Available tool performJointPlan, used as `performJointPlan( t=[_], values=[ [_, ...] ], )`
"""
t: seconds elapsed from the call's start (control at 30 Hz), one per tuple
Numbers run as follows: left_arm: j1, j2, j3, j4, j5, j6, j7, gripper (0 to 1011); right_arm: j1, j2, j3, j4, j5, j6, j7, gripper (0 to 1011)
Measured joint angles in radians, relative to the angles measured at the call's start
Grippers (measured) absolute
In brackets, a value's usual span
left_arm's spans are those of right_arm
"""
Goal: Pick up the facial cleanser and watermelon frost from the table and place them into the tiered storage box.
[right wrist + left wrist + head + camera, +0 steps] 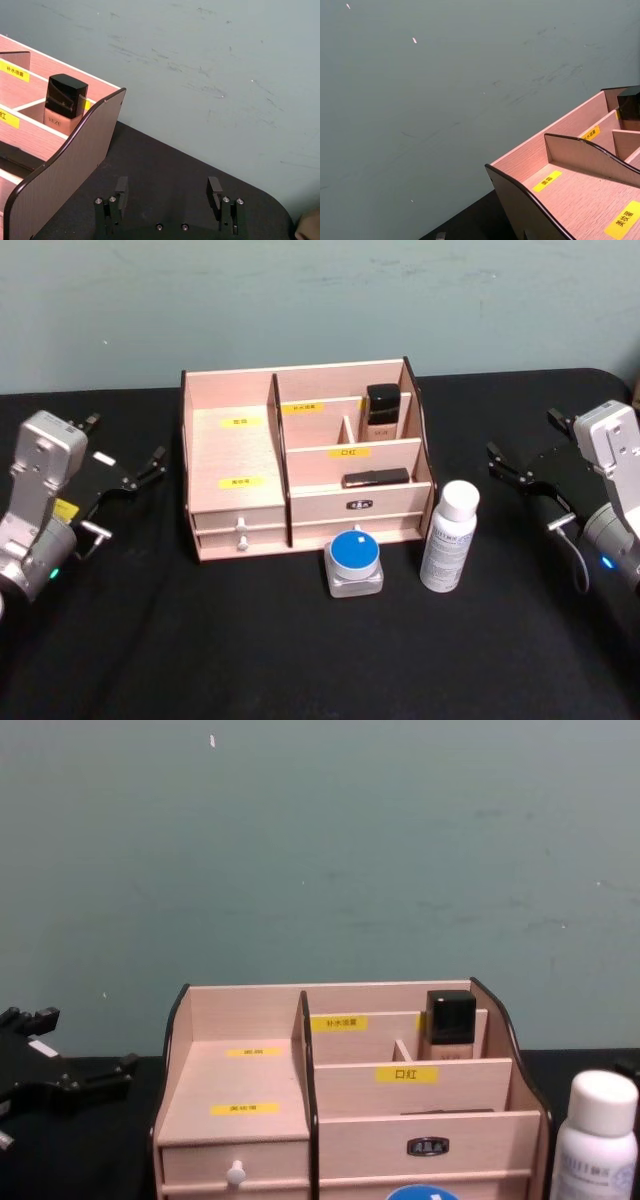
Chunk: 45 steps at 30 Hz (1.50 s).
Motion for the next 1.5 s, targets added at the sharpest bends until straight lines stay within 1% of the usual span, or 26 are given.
performJointPlan(
  t=[1.27,1.43,1.5],
  values=[
    [0.000,0.000,0.000,0.000,0.000,0.000,0.000,1010,0.000,0.000,0.000,0.000,0.000,0.000,0.000,1002],
    [0.000,0.000,0.000,0.000,0.000,0.000,0.000,1010,0.001,-0.011,0.013,0.005,0.000,0.000,0.012,1002],
    [0.000,0.000,0.000,0.000,0.000,0.000,0.000,1009,-0.007,-0.009,0.026,-0.011,0.004,0.000,0.020,1002]
  ],
)
